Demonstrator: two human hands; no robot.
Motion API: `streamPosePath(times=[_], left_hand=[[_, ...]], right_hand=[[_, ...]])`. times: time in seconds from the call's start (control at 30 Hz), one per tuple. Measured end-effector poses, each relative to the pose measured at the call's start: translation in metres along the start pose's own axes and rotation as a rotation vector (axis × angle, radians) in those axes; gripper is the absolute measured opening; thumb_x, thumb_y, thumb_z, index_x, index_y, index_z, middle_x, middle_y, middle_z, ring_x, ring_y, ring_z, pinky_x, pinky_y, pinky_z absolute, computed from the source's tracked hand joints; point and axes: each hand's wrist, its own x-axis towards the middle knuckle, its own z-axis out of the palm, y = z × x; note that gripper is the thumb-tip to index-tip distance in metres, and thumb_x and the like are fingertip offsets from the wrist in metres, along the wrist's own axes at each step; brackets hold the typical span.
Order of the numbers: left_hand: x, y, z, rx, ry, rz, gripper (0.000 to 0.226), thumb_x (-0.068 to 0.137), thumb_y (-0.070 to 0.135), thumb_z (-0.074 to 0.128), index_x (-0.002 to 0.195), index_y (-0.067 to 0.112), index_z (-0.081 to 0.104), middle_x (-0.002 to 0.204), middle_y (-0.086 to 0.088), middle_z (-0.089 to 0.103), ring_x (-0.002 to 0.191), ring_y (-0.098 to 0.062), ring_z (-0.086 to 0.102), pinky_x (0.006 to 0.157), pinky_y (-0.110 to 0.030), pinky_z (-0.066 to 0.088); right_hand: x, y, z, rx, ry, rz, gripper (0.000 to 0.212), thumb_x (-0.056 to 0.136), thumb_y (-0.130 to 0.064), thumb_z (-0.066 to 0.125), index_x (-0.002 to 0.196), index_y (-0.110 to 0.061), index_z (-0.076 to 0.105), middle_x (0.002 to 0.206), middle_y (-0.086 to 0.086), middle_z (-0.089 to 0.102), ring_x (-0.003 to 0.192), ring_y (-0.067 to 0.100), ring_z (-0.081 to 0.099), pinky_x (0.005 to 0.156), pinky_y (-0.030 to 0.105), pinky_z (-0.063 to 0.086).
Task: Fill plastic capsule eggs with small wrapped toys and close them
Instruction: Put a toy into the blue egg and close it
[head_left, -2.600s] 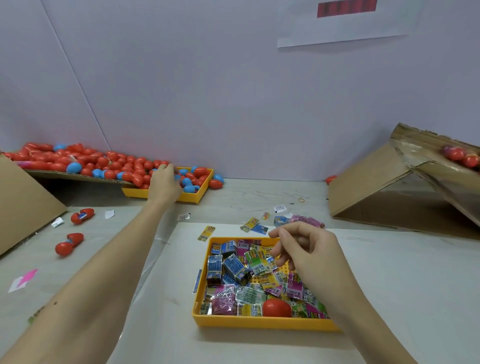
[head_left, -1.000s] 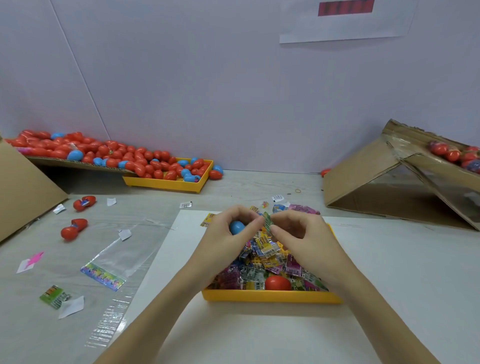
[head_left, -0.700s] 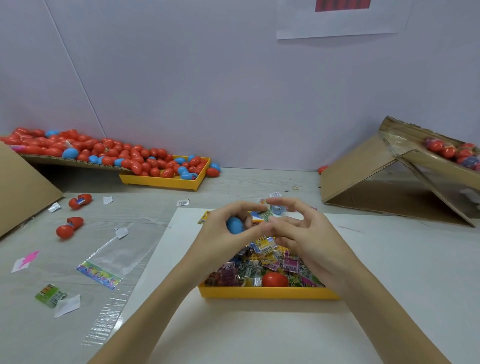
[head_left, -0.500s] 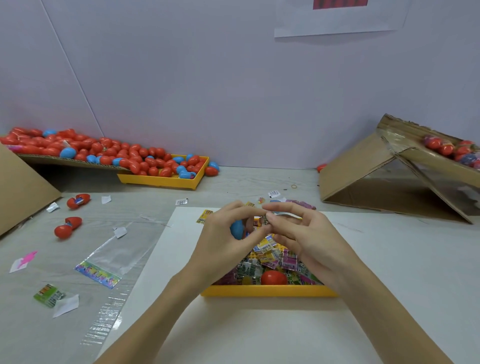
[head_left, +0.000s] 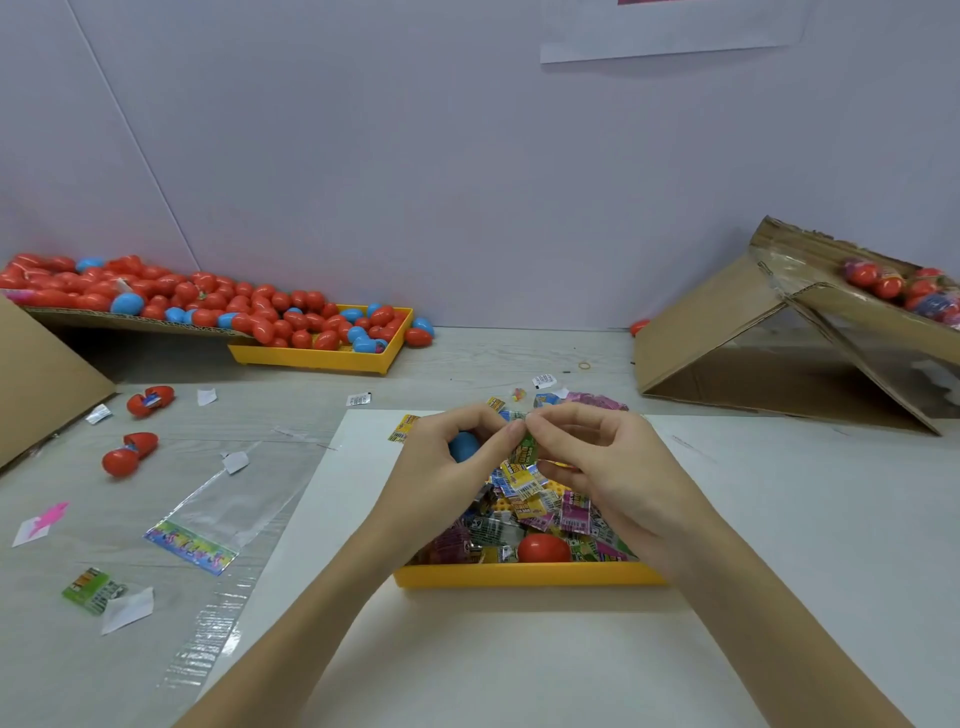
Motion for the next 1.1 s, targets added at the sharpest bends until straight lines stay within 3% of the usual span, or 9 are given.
streamPosePath(times=[0.1,0.23,0.3,0.4,0.5,0.63,0.73,0.83,1.1], left_hand=[[0.0,-0.003,0.003,0.015,0.02,0.026,0.024,0.096,0.037,0.066,0.085,0.017,0.074,0.076,0.001,0.067,0.076,-0.019,0.061,0.07,-0.029,0.051],[-0.001,-0.005,0.001,0.054,0.027,0.038,0.018,0.1,0.035,0.063,0.09,0.023,0.072,0.077,0.008,0.065,0.075,-0.006,0.06,0.068,-0.019,0.05],[0.003,-0.002,0.0,-0.086,-0.001,-0.047,0.014,0.102,0.035,0.062,0.106,0.023,0.067,0.084,0.006,0.064,0.079,-0.008,0.061,0.072,-0.021,0.051],[0.008,0.0,-0.002,-0.471,-0.08,-0.176,0.043,0.088,0.018,0.06,0.129,0.017,0.051,0.098,-0.007,0.059,0.09,-0.019,0.066,0.083,-0.03,0.054],[0.005,-0.001,-0.007,-0.425,-0.116,-0.058,0.055,0.088,0.012,0.075,0.137,0.019,0.051,0.103,-0.003,0.064,0.111,-0.025,0.071,0.096,-0.03,0.055],[0.004,0.005,-0.012,-0.439,-0.019,0.013,0.049,0.082,0.013,0.084,0.126,0.015,0.063,0.109,-0.007,0.074,0.114,-0.031,0.071,0.093,-0.033,0.059],[0.004,0.01,-0.015,-0.343,0.014,0.043,0.038,0.083,0.019,0.083,0.118,0.016,0.068,0.112,-0.006,0.076,0.108,-0.027,0.073,0.085,-0.03,0.06],[0.003,0.011,-0.014,-0.291,0.013,0.004,0.039,0.081,0.021,0.083,0.117,0.016,0.068,0.116,0.002,0.076,0.105,-0.02,0.074,0.083,-0.022,0.059],[0.003,0.008,-0.013,-0.197,0.001,-0.069,0.039,0.078,0.031,0.081,0.114,0.02,0.071,0.108,0.01,0.077,0.102,-0.012,0.074,0.083,-0.02,0.059]], right_hand=[[0.0,0.0,0.0,0.116,0.026,0.061,0.023,0.083,-0.027,0.078,0.102,-0.013,0.082,0.106,0.007,0.079,0.104,0.019,0.074,0.087,0.029,0.062],[0.0,0.002,0.004,0.108,0.013,0.061,0.022,0.09,-0.024,0.076,0.108,-0.012,0.08,0.109,0.004,0.079,0.104,0.016,0.074,0.086,0.029,0.061],[0.003,0.003,0.004,0.147,0.079,0.051,0.019,0.089,-0.017,0.076,0.106,-0.008,0.078,0.103,0.008,0.079,0.1,0.018,0.075,0.084,0.03,0.062],[0.005,0.001,-0.002,0.135,0.201,0.007,0.01,0.093,-0.009,0.073,0.103,-0.008,0.073,0.09,0.007,0.079,0.087,0.017,0.076,0.074,0.025,0.061],[0.005,-0.002,-0.006,0.06,0.201,-0.03,0.013,0.092,-0.012,0.074,0.105,-0.012,0.07,0.091,0.008,0.081,0.086,0.02,0.078,0.067,0.02,0.059],[0.003,-0.005,-0.004,0.006,0.158,-0.07,0.018,0.093,-0.021,0.073,0.108,-0.01,0.073,0.09,0.009,0.08,0.082,0.02,0.078,0.065,0.019,0.056],[0.002,-0.006,-0.004,-0.05,0.157,-0.133,0.017,0.095,-0.024,0.071,0.105,-0.011,0.075,0.086,0.008,0.08,0.075,0.018,0.076,0.063,0.019,0.056],[0.001,-0.006,-0.004,-0.14,0.167,-0.191,0.013,0.096,-0.023,0.071,0.103,-0.014,0.074,0.082,0.004,0.079,0.072,0.017,0.076,0.062,0.018,0.056],[0.0,-0.006,-0.005,-0.31,0.152,-0.269,0.006,0.096,-0.024,0.071,0.099,-0.021,0.075,0.08,-0.004,0.079,0.07,0.012,0.075,0.064,0.018,0.056]])
